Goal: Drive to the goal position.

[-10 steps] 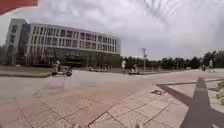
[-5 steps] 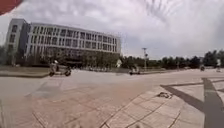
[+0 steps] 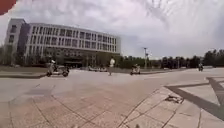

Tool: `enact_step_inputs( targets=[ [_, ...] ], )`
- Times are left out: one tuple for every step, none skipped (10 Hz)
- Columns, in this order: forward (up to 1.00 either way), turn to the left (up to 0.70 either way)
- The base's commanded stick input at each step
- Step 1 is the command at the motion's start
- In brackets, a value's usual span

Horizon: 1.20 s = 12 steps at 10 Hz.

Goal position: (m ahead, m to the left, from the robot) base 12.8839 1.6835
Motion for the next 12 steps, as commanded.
enact_step_inputs(
  targets=[
    [0.70,0.00],
    [0.70,0.00],
    [0.70,0.00],
    [0.70,0.00],
    [0.70,0.00],
    [0.70,0.00],
    [0.70,0.00],
    [0.70,0.00],
    [0.70,0.00],
    [0.70,0.00],
    [0.70,0.00],
    [0.70,0.00]
  ],
)
